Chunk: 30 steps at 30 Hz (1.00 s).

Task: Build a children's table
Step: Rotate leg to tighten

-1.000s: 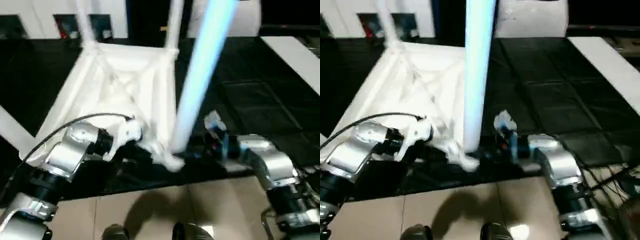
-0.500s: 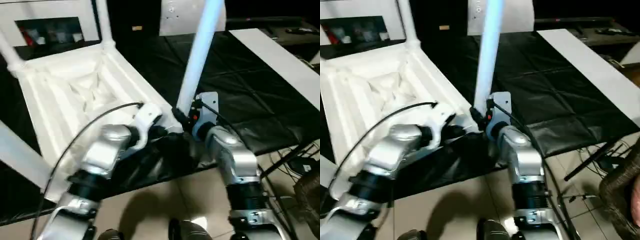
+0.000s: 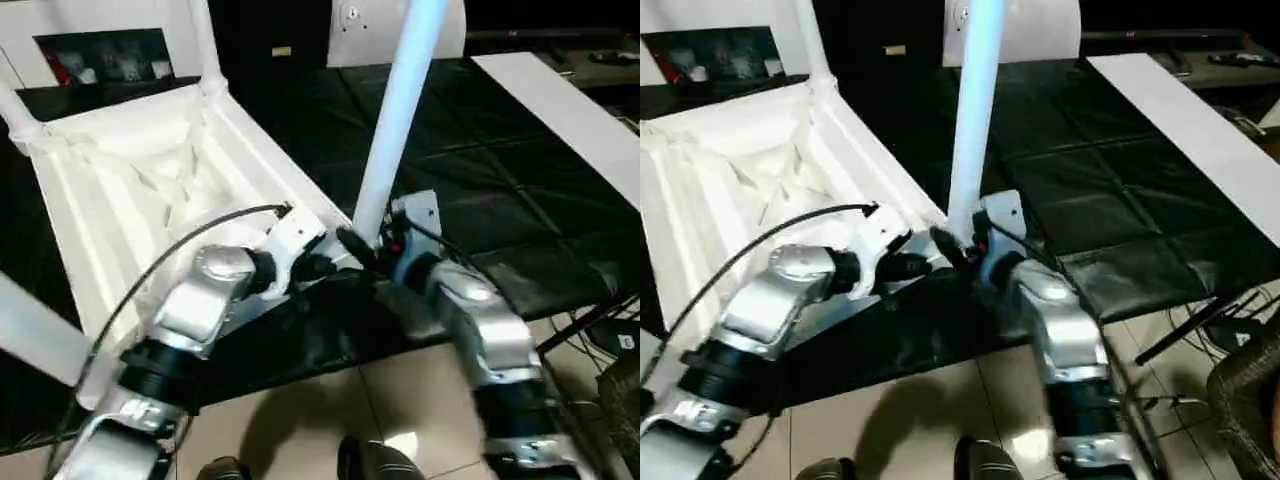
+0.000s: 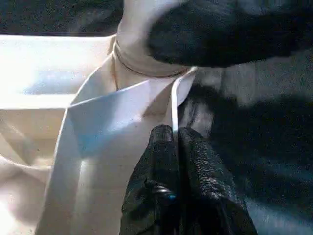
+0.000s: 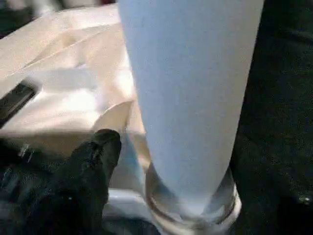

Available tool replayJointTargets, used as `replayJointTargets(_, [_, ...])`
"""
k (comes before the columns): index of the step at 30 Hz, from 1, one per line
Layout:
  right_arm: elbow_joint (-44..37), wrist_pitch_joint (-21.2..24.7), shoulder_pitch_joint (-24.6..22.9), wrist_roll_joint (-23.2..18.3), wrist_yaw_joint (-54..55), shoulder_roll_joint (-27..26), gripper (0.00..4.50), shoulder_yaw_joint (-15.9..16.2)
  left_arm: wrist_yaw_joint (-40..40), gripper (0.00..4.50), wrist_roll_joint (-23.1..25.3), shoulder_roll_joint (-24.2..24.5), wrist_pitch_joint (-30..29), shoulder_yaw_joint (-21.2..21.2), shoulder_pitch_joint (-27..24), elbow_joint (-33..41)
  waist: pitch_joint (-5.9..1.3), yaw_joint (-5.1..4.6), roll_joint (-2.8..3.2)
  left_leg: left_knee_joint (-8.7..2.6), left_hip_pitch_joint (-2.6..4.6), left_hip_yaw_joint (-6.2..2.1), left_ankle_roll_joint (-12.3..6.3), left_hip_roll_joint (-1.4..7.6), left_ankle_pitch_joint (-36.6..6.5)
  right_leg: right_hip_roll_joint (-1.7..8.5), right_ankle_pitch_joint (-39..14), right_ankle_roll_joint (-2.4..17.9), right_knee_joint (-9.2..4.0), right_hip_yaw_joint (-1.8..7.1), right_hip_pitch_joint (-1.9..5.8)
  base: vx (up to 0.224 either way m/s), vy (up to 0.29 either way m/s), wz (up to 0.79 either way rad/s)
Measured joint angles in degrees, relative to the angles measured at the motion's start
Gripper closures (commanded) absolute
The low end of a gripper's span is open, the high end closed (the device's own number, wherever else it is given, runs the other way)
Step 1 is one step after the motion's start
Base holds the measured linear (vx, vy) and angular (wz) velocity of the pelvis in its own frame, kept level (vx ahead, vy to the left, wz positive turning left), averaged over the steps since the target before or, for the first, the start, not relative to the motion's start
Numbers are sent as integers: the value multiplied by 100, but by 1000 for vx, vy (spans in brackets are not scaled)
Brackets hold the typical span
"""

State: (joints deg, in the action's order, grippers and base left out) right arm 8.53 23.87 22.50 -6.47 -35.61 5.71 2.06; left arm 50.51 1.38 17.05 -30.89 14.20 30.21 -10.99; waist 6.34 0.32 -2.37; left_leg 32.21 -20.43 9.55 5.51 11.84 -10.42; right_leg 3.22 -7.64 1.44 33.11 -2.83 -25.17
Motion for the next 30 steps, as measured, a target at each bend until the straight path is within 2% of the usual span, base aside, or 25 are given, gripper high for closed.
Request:
replayJointTargets(3, [13,-199,-33,-104,-1052,622,31,253,544,450,-56,411,463,83,-70,-2,1,51,-2,-6,-1,-2,-2,3,-1,-1,-8,7,-1,-7,0,0,0,0])
replayJointTargets(9, [230,-455,55,-459,-2412,1170,22,471,1571,450,-174,1052,1255,282,-116,-99,3,192,-7,16,20,-1,0,-1,-4,9,-4,14,0,-7,4,0,0,0])
replayJointTargets(15, [809,-882,377,-633,-3520,1518,22,591,2216,450,-215,1319,1779,441,-25,-330,1,289,-16,35,23,5,0,-6,-6,19,2,23,3,-2,18,0,0,0])
replayJointTargets(21, [1307,-948,679,-741,-4261,1663,75,754,2680,450,-271,1468,2110,545,84,-530,-1,337,-19,36,21,5,0,-1,-5,17,2,23,12,-7,16,0,0,0])
replayJointTargets(28, [1761,-1324,885,-706,-4586,1612,148,930,2882,450,-254,1432,2396,705,177,-646,-1,444,-20,46,21,9,-2,1,-4,19,3,25,19,-5,17,0,0,0])
replayJointTargets(30, [1887,-1398,921,-683,-4618,1544,157,969,2900,450,-236,1402,2462,708,190,-690,-1,469,-20,49,24,10,-2,1,-5,19,2,25,27,-5,17,0,0,0])
